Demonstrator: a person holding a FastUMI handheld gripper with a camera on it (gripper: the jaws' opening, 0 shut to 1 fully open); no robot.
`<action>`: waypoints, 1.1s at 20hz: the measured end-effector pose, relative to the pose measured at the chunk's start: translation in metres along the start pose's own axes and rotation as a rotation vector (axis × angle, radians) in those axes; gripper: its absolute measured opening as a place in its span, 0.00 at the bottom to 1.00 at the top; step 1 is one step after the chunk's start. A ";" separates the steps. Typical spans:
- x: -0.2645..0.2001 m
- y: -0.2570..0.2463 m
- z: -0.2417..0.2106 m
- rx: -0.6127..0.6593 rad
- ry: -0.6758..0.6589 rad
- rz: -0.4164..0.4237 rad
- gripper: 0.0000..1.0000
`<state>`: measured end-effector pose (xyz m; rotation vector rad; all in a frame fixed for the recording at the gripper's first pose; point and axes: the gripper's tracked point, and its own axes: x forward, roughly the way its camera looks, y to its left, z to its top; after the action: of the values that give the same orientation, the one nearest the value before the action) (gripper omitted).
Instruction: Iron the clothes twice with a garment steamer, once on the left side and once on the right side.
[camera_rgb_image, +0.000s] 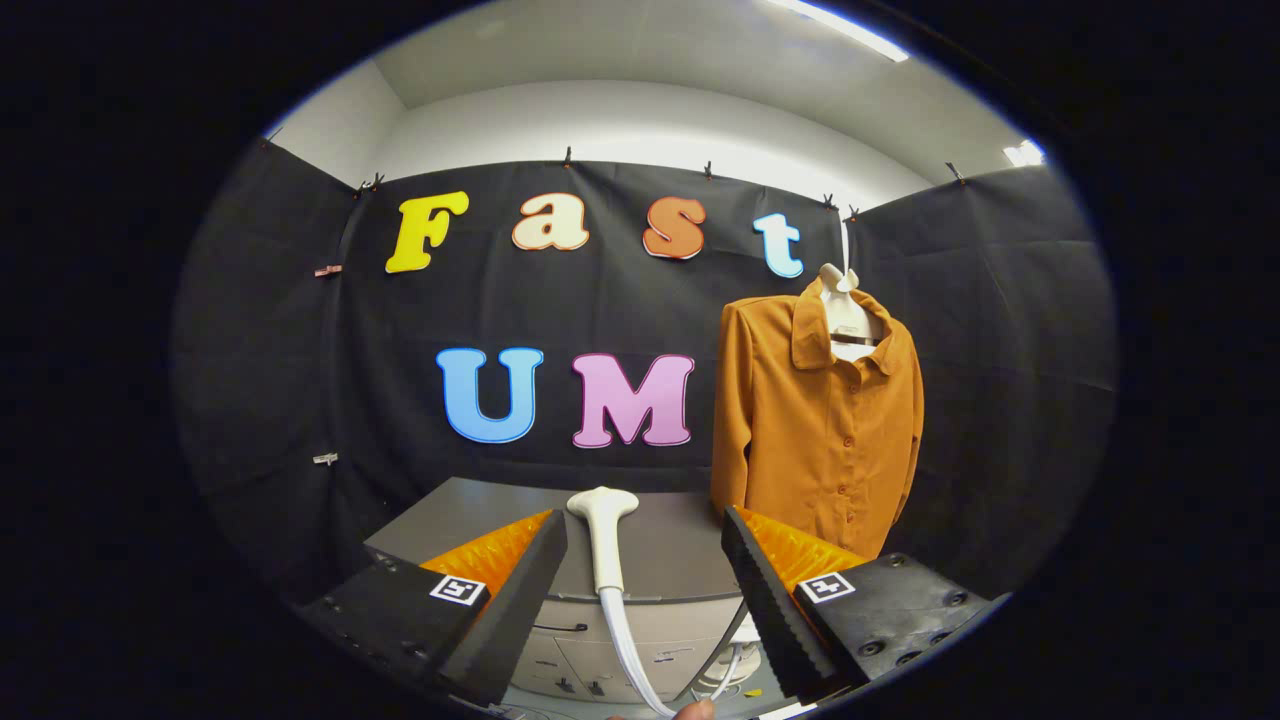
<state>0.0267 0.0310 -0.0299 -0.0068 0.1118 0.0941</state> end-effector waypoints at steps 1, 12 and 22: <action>0.008 0.003 -0.002 0.005 0.026 0.010 0.98; 0.137 0.015 -0.109 -0.002 0.514 0.055 0.98; 0.186 0.048 -0.192 0.026 0.822 0.067 0.84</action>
<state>0.1847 0.0936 -0.2415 -0.0155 0.9347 0.1524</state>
